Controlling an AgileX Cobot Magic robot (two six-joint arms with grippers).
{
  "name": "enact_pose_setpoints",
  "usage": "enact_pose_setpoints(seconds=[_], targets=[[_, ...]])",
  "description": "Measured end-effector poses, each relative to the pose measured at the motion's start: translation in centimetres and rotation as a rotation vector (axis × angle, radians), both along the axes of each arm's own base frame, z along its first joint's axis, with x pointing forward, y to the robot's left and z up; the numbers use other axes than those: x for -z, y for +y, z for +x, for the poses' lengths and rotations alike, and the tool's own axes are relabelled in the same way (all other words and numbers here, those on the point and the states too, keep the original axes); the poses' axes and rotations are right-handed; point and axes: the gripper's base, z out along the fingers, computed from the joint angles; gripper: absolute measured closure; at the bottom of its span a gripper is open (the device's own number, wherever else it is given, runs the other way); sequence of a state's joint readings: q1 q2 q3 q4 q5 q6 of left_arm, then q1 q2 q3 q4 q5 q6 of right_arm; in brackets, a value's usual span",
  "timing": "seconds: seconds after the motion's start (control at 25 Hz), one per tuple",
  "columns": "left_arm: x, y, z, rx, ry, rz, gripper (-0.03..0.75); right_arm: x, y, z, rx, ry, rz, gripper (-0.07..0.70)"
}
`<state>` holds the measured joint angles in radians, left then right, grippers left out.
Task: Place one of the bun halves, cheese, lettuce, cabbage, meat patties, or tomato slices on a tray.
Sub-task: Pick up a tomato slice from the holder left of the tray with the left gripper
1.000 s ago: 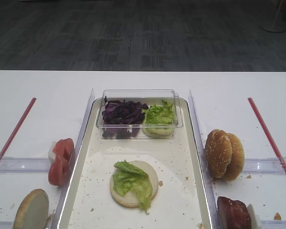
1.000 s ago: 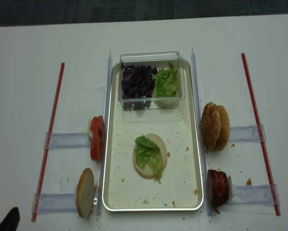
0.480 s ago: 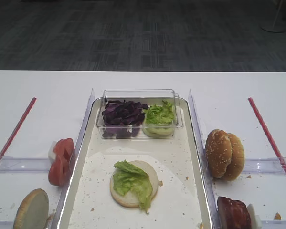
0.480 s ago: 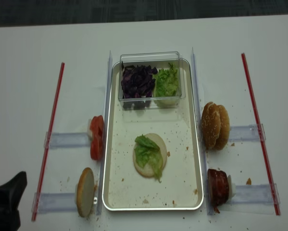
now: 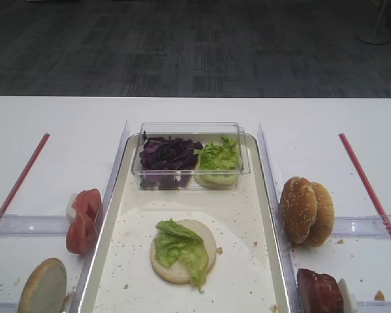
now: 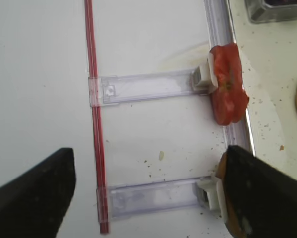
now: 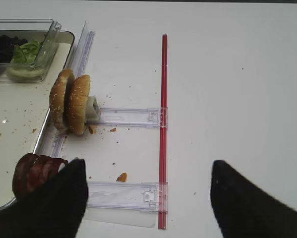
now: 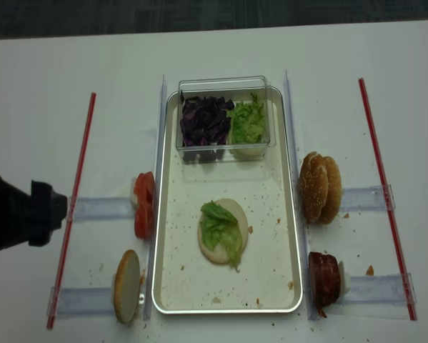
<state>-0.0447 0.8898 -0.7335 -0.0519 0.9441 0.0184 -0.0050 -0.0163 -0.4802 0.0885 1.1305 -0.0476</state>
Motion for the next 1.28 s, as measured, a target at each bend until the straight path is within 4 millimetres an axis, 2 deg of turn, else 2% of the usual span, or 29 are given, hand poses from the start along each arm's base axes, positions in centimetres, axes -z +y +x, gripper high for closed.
enact_pose_setpoints(seconds=[0.32, 0.68, 1.0, 1.28], targets=[[2.3, -0.3, 7.0, 0.0, 0.205, 0.005, 0.161, 0.0, 0.0, 0.0, 0.0, 0.0, 0.0, 0.09], [6.2, -0.6, 12.3, 0.0, 0.38, 0.013, 0.188, 0.0, 0.0, 0.0, 0.001, 0.0, 0.002, 0.09], [9.1, -0.7, 15.0, 0.0, 0.469, 0.017, 0.19, 0.0, 0.0, 0.0, 0.001, 0.0, 0.002, 0.09], [8.9, -0.7, 15.4, 0.002, 0.475, 0.015, 0.19, 0.0, 0.0, 0.0, 0.001, 0.0, 0.002, 0.09]])
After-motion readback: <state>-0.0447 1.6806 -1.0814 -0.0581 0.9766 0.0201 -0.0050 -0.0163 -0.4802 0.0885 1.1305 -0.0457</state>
